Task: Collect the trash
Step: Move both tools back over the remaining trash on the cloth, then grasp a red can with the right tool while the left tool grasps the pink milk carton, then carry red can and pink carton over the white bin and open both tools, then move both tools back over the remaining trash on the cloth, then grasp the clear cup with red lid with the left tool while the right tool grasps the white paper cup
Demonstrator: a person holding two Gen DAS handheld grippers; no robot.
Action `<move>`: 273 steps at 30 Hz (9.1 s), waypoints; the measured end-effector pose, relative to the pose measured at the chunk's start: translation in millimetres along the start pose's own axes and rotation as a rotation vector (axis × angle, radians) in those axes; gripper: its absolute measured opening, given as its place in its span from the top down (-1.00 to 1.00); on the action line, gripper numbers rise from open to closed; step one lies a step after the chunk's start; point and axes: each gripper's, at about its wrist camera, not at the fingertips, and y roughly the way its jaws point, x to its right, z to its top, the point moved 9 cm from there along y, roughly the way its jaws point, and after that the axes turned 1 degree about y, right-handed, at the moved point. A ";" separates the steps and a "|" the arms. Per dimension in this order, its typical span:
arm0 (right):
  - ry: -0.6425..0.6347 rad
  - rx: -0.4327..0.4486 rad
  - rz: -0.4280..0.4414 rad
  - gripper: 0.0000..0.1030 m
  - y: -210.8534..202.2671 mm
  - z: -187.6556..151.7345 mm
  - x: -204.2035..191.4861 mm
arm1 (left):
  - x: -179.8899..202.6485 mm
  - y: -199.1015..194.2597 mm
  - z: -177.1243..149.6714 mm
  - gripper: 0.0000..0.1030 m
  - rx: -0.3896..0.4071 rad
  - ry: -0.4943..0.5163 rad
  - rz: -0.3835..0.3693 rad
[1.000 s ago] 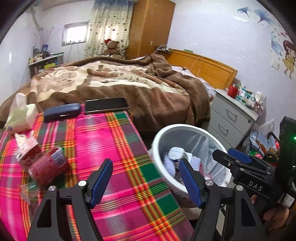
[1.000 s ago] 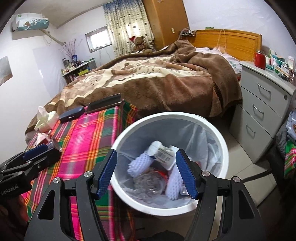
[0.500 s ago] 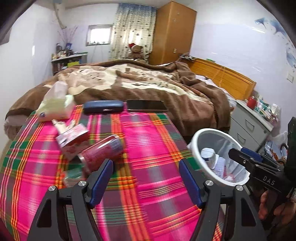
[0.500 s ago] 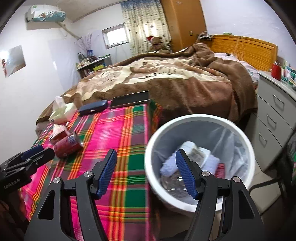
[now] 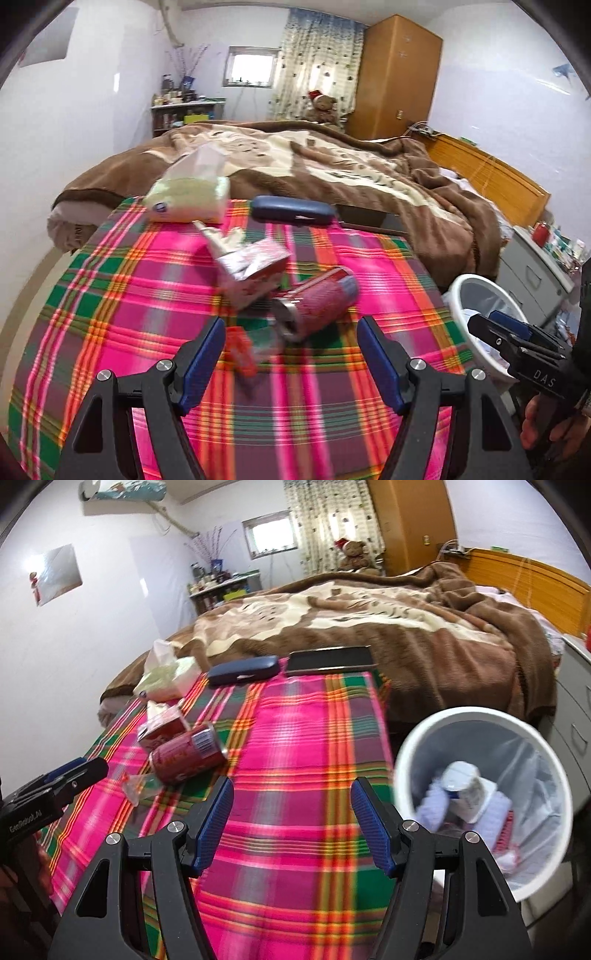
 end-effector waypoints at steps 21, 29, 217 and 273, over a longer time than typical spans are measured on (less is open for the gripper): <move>0.016 -0.113 0.098 -0.31 66.9 5.0 -71.8 | -74.5 30.3 11.2 -0.42 -0.037 -0.017 0.019; 0.107 -0.142 0.085 -0.33 92.5 20.0 -83.9 | -87.6 48.0 31.6 -0.42 -0.044 0.010 -0.003; 0.080 0.048 -0.071 -0.25 -29.0 -0.8 56.8 | 119.8 9.6 -9.9 -0.20 -0.046 0.139 -0.163; -0.134 -0.102 0.102 -0.25 90.6 28.9 -111.7 | -80.2 79.4 -31.1 0.14 -0.217 -0.029 -0.078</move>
